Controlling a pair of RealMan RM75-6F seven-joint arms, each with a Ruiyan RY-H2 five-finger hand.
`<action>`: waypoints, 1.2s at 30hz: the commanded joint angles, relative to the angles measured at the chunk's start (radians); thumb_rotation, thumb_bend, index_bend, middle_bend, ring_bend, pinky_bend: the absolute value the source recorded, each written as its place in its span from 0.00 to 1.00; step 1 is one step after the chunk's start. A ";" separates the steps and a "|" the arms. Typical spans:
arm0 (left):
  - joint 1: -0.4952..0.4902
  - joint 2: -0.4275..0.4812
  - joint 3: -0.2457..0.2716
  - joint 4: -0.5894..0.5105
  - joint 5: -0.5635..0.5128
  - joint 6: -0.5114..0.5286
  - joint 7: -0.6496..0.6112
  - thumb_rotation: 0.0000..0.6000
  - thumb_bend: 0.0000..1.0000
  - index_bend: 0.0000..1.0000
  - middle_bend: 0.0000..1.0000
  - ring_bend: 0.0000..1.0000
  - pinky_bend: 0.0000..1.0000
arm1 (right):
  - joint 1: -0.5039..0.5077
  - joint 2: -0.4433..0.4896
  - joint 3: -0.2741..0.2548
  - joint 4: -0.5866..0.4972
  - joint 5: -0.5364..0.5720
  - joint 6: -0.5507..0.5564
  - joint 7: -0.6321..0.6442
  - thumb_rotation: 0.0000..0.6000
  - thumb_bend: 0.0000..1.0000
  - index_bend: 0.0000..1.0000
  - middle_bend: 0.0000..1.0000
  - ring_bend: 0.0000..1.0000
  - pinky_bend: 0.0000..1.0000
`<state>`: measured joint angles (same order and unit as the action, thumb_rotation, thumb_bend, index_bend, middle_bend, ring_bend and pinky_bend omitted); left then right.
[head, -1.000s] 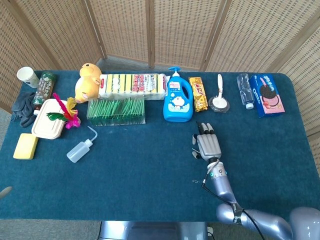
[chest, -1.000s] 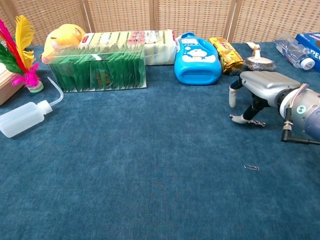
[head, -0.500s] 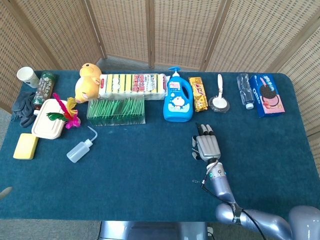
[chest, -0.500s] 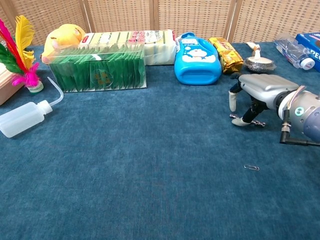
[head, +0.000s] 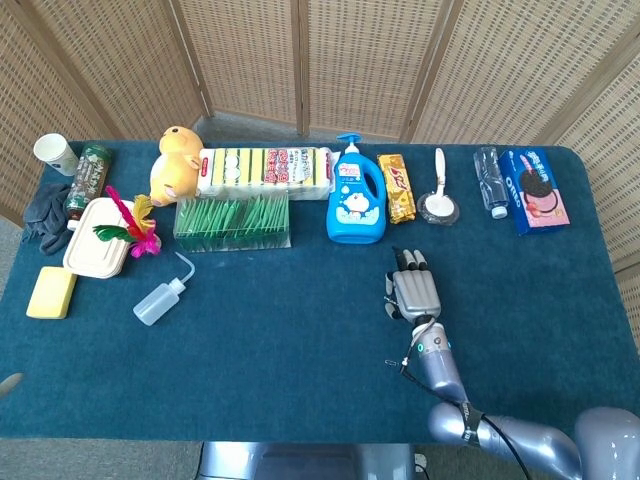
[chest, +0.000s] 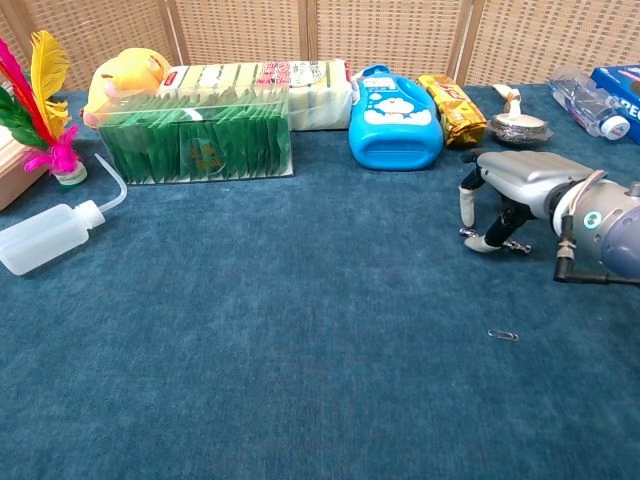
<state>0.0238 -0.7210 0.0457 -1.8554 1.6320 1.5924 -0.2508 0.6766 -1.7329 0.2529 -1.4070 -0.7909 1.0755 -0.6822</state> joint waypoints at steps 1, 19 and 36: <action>0.000 0.001 0.001 0.000 0.000 -0.002 0.000 1.00 0.05 0.00 0.00 0.00 0.00 | 0.006 0.007 0.001 -0.012 0.026 -0.001 -0.015 1.00 0.33 0.55 0.00 0.00 0.00; 0.001 0.002 0.000 0.000 0.000 0.000 -0.004 1.00 0.05 0.00 0.00 0.00 0.00 | 0.026 0.004 -0.022 -0.011 0.051 0.013 -0.030 1.00 0.37 0.62 0.00 0.00 0.00; 0.001 0.002 0.002 0.002 0.005 0.000 -0.007 1.00 0.05 0.00 0.00 0.00 0.00 | -0.028 0.110 -0.048 -0.153 -0.100 0.033 0.140 1.00 0.39 0.64 0.00 0.00 0.00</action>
<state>0.0251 -0.7186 0.0473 -1.8529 1.6362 1.5929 -0.2583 0.6581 -1.6389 0.2096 -1.5436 -0.8710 1.1095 -0.5637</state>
